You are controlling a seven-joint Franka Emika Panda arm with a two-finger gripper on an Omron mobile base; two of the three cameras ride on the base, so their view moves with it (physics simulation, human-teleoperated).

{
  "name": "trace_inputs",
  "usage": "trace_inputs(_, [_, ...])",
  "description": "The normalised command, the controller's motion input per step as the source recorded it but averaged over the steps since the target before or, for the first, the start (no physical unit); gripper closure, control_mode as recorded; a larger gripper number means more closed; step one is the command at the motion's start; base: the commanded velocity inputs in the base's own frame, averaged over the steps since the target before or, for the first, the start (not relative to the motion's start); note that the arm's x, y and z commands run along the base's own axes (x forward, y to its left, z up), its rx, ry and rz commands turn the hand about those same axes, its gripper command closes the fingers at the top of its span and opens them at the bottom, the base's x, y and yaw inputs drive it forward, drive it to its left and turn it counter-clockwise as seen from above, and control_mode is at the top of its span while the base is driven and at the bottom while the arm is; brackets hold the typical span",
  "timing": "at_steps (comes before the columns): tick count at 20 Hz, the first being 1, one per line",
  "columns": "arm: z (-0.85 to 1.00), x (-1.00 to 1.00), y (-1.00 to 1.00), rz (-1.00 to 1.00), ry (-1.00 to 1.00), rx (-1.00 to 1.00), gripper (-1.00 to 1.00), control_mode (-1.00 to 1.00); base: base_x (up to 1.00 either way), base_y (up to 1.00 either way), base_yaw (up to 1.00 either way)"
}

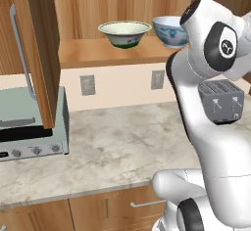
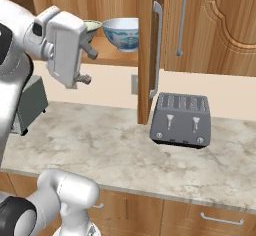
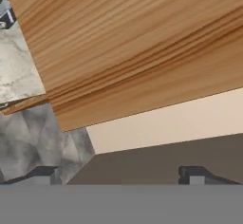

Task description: Move the bowls from the cabinet to the plates on the dining table.

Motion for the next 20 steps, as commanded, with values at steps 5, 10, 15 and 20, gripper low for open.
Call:
trace_inputs(5, [0.01, -0.44, 0.69, 0.04, -0.19, 0.14, -1.00, -1.00, 0.00, 0.00, 0.00])
trace_inputs(10, [-0.05, -0.48, 0.71, 0.19, -0.16, 0.15, -1.00, -1.00, 0.00, 0.00, 0.00])
trace_inputs(15, [0.00, 0.08, 0.30, 0.26, -0.14, 0.16, -1.00, -1.00, 0.00, 0.00, 0.00])
trace_inputs(20, [0.00, 0.59, 0.00, 0.29, -0.13, 0.19, -1.00, -1.00, 0.00, 0.00, 0.00])
